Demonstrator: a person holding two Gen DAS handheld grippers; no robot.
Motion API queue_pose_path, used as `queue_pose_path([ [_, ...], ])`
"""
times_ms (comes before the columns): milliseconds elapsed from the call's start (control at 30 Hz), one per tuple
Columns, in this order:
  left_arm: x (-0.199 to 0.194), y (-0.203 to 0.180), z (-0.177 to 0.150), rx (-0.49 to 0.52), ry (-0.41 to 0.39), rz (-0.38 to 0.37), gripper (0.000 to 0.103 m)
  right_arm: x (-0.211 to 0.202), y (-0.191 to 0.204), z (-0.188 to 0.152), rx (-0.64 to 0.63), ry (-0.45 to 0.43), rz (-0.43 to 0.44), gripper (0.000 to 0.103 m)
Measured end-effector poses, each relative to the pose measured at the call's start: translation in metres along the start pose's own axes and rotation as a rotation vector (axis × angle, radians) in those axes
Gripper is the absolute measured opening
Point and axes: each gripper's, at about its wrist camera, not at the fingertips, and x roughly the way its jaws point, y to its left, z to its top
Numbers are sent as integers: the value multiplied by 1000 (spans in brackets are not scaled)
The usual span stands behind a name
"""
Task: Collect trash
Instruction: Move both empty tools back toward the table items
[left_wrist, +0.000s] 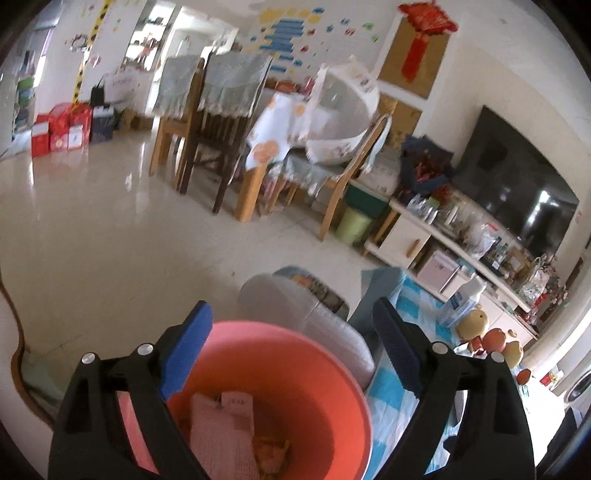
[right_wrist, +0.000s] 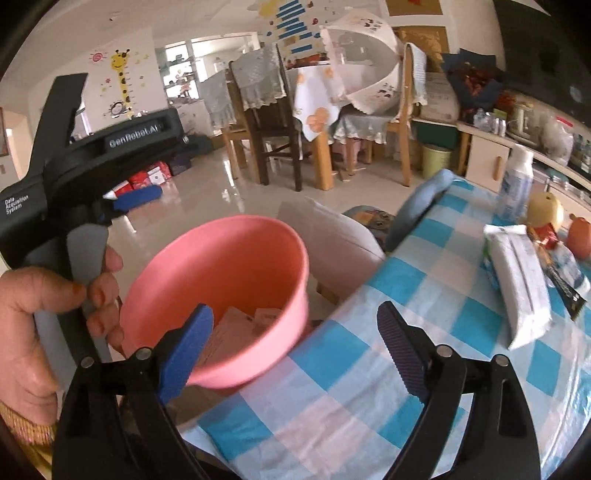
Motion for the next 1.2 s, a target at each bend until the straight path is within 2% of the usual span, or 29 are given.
queue_pose_path([
  [200, -5, -25, -8, 79, -84, -52, 92, -9, -13, -11, 23, 5, -22, 91],
  [333, -5, -43, -11, 131, -110, -99, 92, -17, -19, -20, 25, 11, -43, 92],
  [433, -5, -55, -13, 165, -111, -104, 93, -25, -24, -25, 23, 11, -58, 92],
  [600, -3, -72, -18, 194, -67, -118, 92, -40, -37, -32, 39, 2, -88, 94],
  [767, 3, -94, -25, 237, 8, -125, 92, -51, -53, -38, 57, 1, -114, 95],
  [967, 9, -111, -33, 233, 58, -165, 93, -65, -74, -45, 79, -3, -135, 95],
  [1200, 18, -142, -51, 290, 106, -182, 92, -82, -103, -50, 137, -19, -159, 95],
])
